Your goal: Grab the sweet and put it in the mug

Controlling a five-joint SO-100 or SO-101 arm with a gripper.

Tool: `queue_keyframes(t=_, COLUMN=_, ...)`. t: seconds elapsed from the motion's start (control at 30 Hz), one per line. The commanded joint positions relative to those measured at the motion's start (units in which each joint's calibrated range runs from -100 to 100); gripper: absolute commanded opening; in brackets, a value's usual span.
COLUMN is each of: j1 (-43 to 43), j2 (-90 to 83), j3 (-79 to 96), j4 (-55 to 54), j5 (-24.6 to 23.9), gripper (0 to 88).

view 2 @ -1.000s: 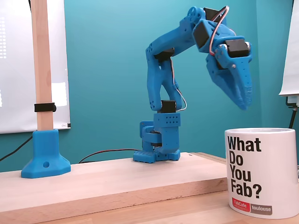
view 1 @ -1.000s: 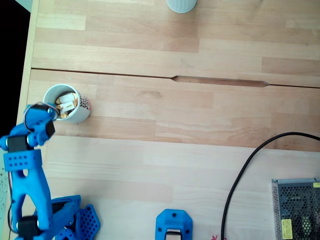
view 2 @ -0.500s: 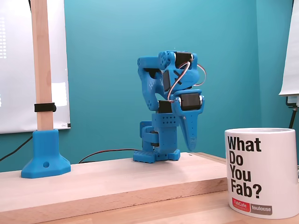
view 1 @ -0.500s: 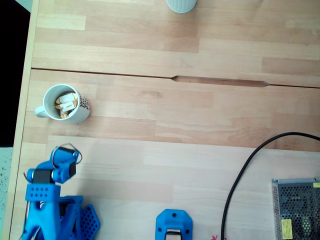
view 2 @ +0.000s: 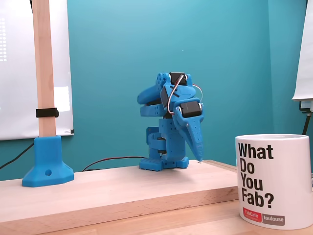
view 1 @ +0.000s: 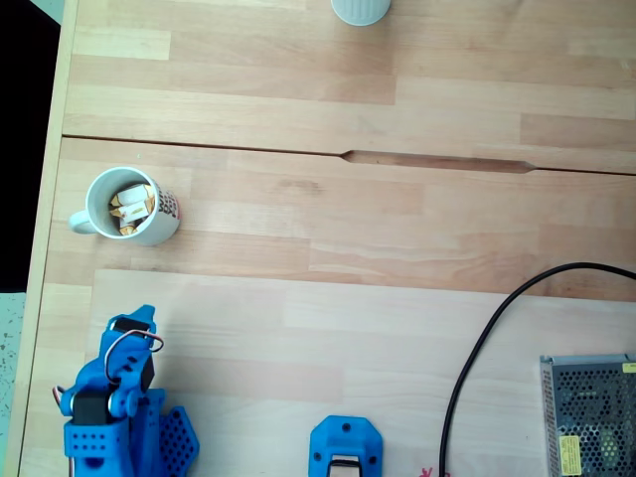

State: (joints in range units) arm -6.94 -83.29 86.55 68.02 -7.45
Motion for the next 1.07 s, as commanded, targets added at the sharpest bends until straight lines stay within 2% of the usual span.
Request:
queue_keyframes(t=0.0, j1=0.6, j2=-5.5, j3=0.1, j4=0.2, j5=0.2, gripper=5.5)
queue_keyframes(t=0.27, j1=0.5, j2=-10.4, j3=1.9, j4=0.4, j5=0.3, gripper=5.5)
queue_keyframes(t=1.03, j1=0.6, j2=-10.8, j3=2.0, j4=0.3, j5=0.1, gripper=5.7)
